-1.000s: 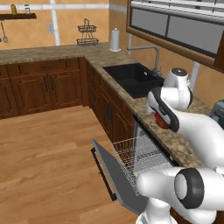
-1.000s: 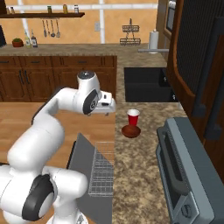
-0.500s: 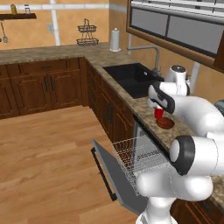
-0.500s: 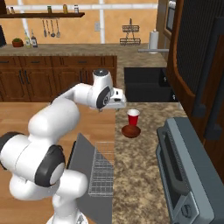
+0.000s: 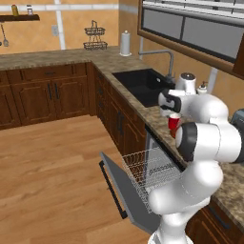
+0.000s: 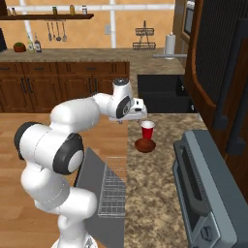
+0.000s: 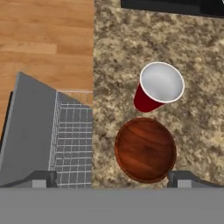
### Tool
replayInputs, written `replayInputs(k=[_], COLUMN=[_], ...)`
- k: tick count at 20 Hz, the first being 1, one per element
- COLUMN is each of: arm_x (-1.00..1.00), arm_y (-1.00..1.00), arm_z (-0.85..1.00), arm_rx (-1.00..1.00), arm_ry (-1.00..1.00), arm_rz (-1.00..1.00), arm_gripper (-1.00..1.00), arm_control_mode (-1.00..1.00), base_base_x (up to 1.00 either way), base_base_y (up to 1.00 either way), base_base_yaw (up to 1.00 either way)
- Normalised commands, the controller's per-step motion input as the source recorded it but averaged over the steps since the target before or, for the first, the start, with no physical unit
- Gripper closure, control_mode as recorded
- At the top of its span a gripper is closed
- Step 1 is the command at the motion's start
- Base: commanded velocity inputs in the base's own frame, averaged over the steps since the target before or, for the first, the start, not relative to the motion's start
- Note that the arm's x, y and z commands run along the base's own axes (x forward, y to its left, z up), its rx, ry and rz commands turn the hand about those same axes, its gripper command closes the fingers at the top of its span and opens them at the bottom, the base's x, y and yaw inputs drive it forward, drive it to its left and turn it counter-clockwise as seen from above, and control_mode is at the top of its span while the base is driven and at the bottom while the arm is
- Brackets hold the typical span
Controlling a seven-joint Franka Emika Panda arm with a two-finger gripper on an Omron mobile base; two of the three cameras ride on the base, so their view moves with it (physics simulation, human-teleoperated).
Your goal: Pick up the cup and bowl from the counter, place them in the dishwasher, and close the dishwasher door.
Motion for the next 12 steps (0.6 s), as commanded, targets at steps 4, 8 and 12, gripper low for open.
replayInputs(k=[4, 8, 12], arm_x=[0.5, 0.5, 0.33], arm_y=[-0.24, -0.2, -0.05], arm_z=[-0.26, -0.2, -0.29], arm_rx=[-0.03, 0.0, -0.01], arm_ry=[0.03, 0.03, 0.0], arm_rz=[0.02, 0.04, 0.04], arm_gripper=[-1.0, -1.0, -1.0], arm_control_mode=[-1.0, -1.0, -1.0], base_base_x=[0.0, 0.0, 0.0], base_base_y=[0.0, 0.0, 0.0], base_base_yaw=[0.0, 0.0, 0.0])
